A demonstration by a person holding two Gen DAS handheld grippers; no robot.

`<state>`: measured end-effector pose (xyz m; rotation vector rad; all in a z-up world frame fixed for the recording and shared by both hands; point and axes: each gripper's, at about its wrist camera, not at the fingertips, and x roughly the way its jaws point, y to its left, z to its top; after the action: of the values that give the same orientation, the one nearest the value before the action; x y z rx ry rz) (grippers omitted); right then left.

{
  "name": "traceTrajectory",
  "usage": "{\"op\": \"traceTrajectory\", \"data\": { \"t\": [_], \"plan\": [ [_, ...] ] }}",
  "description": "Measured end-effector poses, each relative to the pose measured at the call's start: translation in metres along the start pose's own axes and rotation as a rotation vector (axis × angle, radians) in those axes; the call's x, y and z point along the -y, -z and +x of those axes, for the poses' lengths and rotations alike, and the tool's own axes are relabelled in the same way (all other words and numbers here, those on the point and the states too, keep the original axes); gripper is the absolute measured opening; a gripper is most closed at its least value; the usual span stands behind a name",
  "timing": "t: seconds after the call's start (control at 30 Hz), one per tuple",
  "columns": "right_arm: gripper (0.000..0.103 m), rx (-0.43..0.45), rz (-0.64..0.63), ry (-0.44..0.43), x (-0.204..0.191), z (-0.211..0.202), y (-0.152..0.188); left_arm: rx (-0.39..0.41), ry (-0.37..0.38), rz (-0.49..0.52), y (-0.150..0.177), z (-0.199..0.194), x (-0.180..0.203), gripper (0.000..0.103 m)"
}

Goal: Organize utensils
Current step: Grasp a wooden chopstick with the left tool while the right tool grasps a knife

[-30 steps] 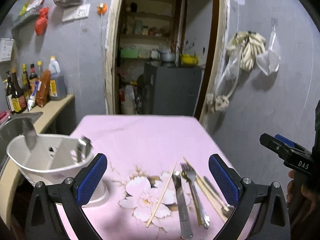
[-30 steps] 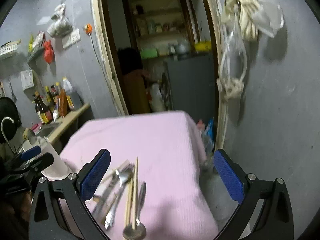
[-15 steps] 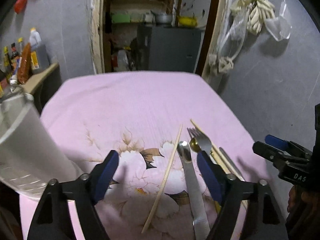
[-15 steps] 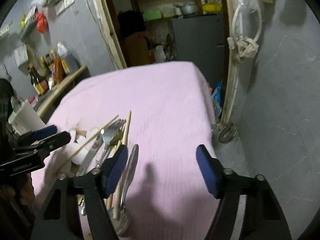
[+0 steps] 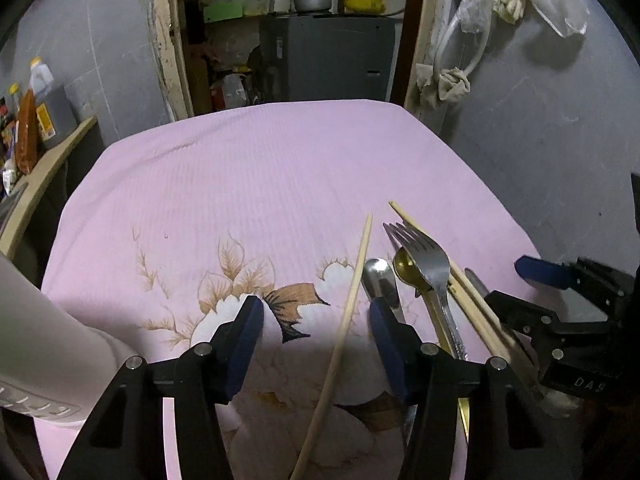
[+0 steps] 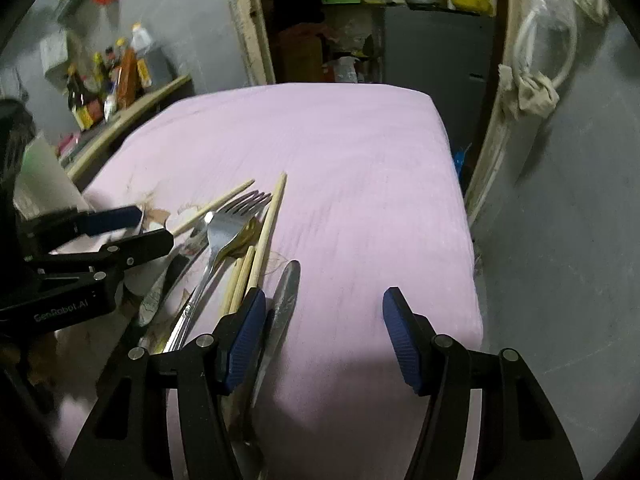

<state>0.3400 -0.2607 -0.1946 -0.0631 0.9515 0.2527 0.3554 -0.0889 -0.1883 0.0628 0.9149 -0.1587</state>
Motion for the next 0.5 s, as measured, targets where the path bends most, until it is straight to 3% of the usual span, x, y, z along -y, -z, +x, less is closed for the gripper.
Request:
{"op": "traceTrajectory", "data": {
  "t": [0.1, 0.17, 0.37, 0.43, 0.5],
  "plan": [
    [0.055, -0.013, -0.026, 0.025, -0.003, -0.003, 0.000, -0.011, -0.034, 0.048, 0.000, 0.002, 0.004, 0.048],
    [0.049, -0.017, -0.014, 0.034, 0.001, -0.007, 0.002, -0.031, -0.057, 0.068, 0.001, 0.003, 0.005, 0.043],
    [0.023, -0.033, 0.041, 0.040, 0.011, -0.018, 0.007, -0.065, -0.037, 0.011, 0.005, -0.002, -0.004, 0.022],
    [0.020, -0.037, 0.075, 0.027, 0.018, -0.019, 0.009, -0.079, -0.033, -0.004, 0.007, -0.003, -0.007, 0.013],
    [0.016, -0.044, 0.118, 0.011, 0.025, -0.022, 0.012, -0.095, -0.028, -0.027, 0.010, -0.004, -0.009, 0.010]
  ]
}}
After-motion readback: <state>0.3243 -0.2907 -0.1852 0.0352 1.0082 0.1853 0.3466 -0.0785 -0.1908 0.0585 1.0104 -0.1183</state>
